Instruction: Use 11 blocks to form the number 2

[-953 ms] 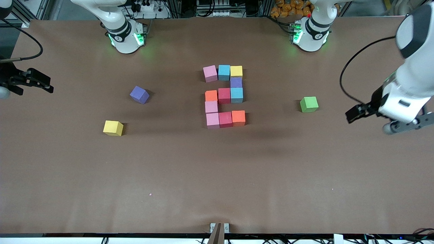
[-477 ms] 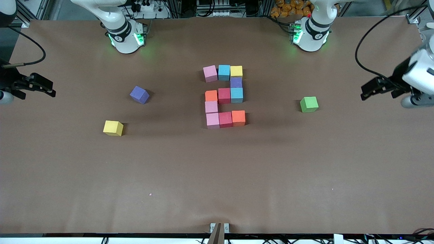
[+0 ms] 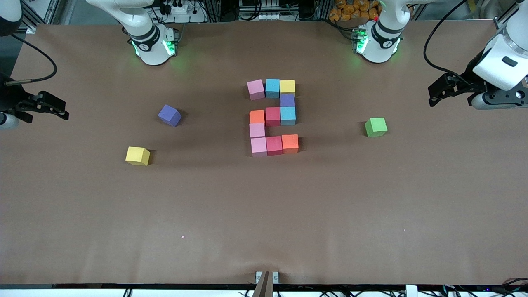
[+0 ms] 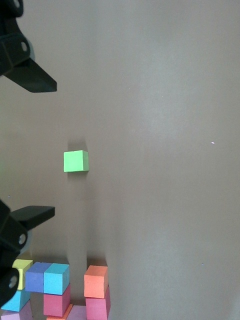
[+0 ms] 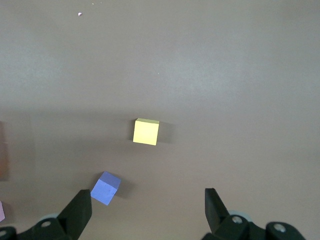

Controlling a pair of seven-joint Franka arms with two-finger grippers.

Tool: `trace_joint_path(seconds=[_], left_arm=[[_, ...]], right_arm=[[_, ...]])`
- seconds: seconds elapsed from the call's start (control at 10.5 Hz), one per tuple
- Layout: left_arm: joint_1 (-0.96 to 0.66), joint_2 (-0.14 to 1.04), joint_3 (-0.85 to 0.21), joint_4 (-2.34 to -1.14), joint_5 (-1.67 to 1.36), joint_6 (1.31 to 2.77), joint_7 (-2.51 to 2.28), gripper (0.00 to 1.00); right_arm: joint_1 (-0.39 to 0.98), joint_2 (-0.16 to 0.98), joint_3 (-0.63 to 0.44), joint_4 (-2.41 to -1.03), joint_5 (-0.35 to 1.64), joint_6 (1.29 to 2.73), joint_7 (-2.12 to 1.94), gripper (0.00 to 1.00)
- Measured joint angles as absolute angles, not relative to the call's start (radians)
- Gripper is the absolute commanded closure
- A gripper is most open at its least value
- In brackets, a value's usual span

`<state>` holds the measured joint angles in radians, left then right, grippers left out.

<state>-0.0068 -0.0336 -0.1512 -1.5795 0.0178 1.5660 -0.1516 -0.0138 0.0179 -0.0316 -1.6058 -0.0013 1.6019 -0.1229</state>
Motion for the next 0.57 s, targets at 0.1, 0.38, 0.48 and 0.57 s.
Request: trace_joint_path(seconds=[0.1, 0.38, 0.48, 0.57], left_arm=[[-0.008, -0.034, -0.146, -1.580, 0.011, 1.566, -0.129, 0.00], [-0.009, -0.034, -0.122, -1.580, 0.003, 1.567, -0.108, 0.00], [-0.009, -0.035, -0.117, -1.579, 0.003, 1.567, -0.107, 0.00], [-0.009, -0.036, -0.116, -1.579, 0.002, 1.567, -0.107, 0.00]], right_arm=[[-0.014, 0.019, -0.032, -1.606, -0.001, 1.602, -0.123, 0.00], [-0.014, 0.022, -0.032, -1.606, -0.001, 1.602, -0.123, 0.00], [-0.014, 0.022, -0.032, -1.606, -0.001, 1.603, -0.123, 0.00], [-0.014, 0.023, -0.031, -1.606, -0.001, 1.605, -0.123, 0.00]])
